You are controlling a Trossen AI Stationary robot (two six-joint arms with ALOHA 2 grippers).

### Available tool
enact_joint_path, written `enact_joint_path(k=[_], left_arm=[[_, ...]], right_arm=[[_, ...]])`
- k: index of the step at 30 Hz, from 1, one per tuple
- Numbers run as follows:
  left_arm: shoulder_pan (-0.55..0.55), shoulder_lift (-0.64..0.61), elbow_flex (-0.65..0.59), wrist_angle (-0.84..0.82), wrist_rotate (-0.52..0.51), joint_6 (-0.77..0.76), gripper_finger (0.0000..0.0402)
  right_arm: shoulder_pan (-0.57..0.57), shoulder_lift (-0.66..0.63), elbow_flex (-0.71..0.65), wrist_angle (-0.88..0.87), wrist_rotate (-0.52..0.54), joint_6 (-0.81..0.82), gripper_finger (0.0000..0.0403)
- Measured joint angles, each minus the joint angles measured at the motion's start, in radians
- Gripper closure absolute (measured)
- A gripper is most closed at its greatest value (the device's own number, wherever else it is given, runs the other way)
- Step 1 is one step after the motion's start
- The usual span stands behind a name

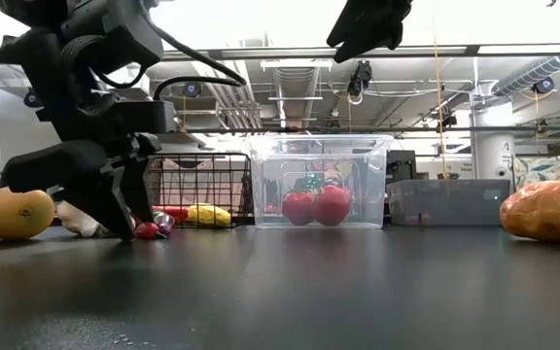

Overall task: Sort produce into baskets
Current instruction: Put the small red chili pepper into the black bin

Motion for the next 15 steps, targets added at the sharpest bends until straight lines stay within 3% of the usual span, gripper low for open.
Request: enact_joint_path(k=[15], left_arm=[[0.021,0.003,-0.001,0.004,-0.003,0.029,0.0307]], right_arm=[[0.0,0.0,0.0,0.0,0.0,0.008,0.0165]])
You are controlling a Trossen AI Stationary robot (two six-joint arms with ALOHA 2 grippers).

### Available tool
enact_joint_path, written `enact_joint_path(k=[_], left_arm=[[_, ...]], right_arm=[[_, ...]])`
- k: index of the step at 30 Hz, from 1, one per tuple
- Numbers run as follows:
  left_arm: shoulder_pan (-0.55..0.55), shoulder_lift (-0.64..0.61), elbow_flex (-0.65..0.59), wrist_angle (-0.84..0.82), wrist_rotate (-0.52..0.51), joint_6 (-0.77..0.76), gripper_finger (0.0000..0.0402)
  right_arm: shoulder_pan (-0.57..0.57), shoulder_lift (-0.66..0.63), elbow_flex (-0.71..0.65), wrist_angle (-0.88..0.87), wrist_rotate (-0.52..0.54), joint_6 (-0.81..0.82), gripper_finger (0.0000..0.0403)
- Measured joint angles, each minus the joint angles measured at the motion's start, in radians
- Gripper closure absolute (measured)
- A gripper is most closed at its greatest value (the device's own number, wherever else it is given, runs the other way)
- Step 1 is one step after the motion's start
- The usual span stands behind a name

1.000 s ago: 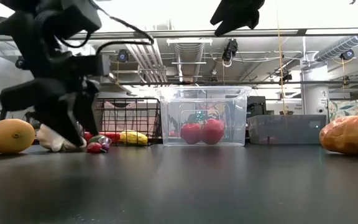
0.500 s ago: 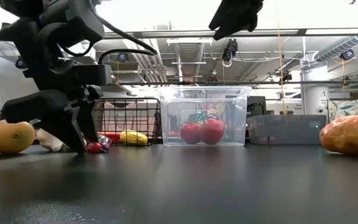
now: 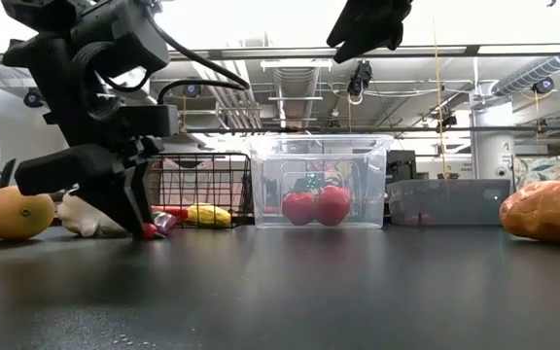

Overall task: Sort produce into baskets
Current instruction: Put the small red chili pepper into the black bin

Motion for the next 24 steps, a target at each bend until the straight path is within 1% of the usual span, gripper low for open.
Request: enact_joint_path(k=[7,8,13,16,21,24], left_arm=[[0.0,0.0,0.0,0.003,0.002,-0.001,0.0387],[0.0,-0.001,0.0,0.003,0.003,-0.002,0.0393],[-0.002,-0.001,0.0,0.026,0.008,-0.003,0.0398],[-0.008,-0.013,-0.001,0.078,0.013,0.01,0.0401],[-0.027,-0.056,-0.002,0.191,0.012,0.051,0.0401],[-0.033,-0.095,-0.001,0.267,0.011,0.07,0.0401]], right_arm=[[0.0,0.0,0.0,0.0,0.0,0.0,0.0165],[0.0,0.0,0.0,0.0,0.0,0.0,0.0165],[0.005,0.0,0.0,0.0,0.0,-0.017,0.0165],[0.018,0.0,-0.012,0.035,0.001,-0.027,0.0165],[0.06,0.0,-0.081,0.171,0.001,-0.075,0.0165],[0.089,0.0,-0.16,0.339,0.0,-0.125,0.0165]])
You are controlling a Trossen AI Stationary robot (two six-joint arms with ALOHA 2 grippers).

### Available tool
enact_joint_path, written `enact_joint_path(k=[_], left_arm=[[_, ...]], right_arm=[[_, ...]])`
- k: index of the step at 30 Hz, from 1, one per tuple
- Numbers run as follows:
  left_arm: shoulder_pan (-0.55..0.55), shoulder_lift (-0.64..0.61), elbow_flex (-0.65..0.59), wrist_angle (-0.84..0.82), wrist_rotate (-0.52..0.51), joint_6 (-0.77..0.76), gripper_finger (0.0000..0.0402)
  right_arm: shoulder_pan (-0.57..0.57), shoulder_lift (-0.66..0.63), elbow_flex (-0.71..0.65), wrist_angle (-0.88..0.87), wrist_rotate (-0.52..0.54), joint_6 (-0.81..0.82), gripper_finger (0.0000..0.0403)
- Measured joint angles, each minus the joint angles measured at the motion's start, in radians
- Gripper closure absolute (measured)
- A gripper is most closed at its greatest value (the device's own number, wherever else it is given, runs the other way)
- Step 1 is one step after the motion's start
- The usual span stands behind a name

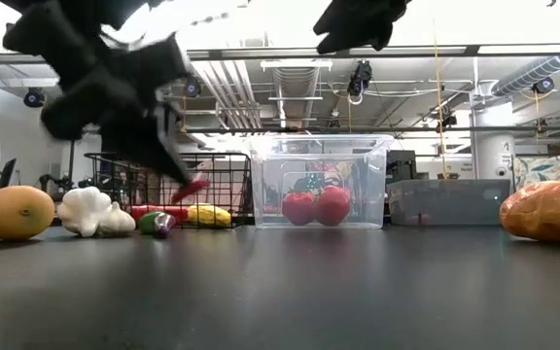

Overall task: Sort produce into baskets
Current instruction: Put the small red chili pepper into the black bin

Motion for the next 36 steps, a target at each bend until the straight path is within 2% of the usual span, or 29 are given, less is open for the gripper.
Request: enact_joint_path(k=[9,13,24,36], left_arm=[[-0.006,-0.084,0.001,0.302,-0.002,0.119,0.0401],[-0.006,-0.083,0.001,0.44,-0.003,0.174,0.0401],[-0.005,-0.066,0.001,0.61,-0.003,0.223,0.0401],[-0.005,-0.053,0.001,0.693,-0.001,0.238,0.0401]], right_arm=[[0.069,0.024,-0.287,0.69,-0.033,-0.156,0.0165],[0.071,0.054,-0.328,0.869,-0.07,-0.161,0.0165],[0.07,0.117,-0.3,0.901,-0.072,-0.163,0.017],[0.067,0.116,-0.288,0.906,-0.07,-0.164,0.0227]])
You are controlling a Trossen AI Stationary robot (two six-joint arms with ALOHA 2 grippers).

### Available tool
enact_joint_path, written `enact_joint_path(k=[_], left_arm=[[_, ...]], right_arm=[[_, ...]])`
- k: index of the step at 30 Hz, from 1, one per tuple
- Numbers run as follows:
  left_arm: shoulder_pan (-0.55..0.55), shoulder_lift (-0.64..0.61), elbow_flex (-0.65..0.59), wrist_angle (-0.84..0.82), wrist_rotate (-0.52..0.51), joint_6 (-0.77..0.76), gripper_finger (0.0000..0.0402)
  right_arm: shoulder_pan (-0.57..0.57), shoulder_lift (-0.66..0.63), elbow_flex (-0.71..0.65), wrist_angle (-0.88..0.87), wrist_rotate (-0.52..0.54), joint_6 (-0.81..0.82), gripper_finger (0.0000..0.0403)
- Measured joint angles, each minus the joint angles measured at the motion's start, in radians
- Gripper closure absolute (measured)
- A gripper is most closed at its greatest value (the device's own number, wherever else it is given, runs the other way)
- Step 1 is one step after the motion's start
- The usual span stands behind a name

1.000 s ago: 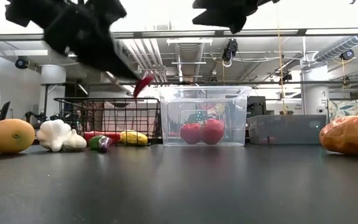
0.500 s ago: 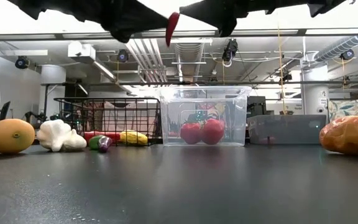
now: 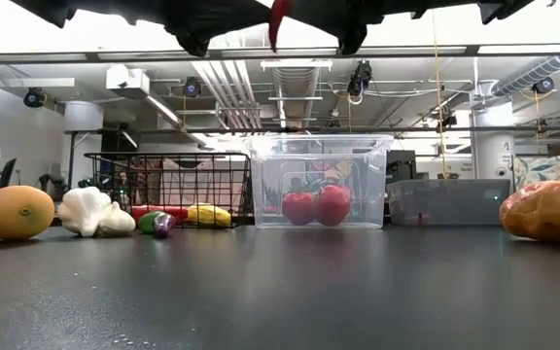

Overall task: Sort produce into baskets
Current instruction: Put the small red chili pepper into the black bin

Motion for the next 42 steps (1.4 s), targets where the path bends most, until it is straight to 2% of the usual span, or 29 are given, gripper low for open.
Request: enact_joint_path(k=[7,12,18,21,25,32,38,42], left_arm=[[0.0,0.035,0.0,0.03,0.001,-0.001,0.0401],[0.0,0.046,0.0,0.032,0.002,-0.002,0.0401],[0.0,0.045,0.0,-0.172,-0.004,-0.048,0.0401],[-0.003,0.042,0.0,-0.258,-0.033,-0.103,0.0401],[-0.013,0.028,0.0,-0.32,-0.059,-0.135,0.0401],[-0.028,-0.003,0.0,-0.464,-0.065,-0.191,0.0401],[-0.042,-0.085,0.0,-0.542,-0.07,-0.194,0.0401],[-0.048,-0.16,0.0,-0.654,-0.118,-0.234,0.0401]], right_arm=[[-0.002,0.0,0.0,-0.004,0.002,0.0,0.0264],[-0.002,0.0,0.001,-0.027,0.02,-0.01,0.0323],[-0.002,-0.013,0.002,-0.139,0.019,0.048,0.0387],[-0.013,-0.013,0.002,-0.27,0.02,0.127,0.0392],[-0.031,0.011,0.001,-0.357,0.045,0.227,0.039],[-0.026,0.131,0.02,-0.325,0.042,0.229,0.039],[-0.026,0.284,0.147,-0.363,0.007,0.211,0.039],[-0.026,0.368,0.26,-0.478,-0.039,0.187,0.0384]])
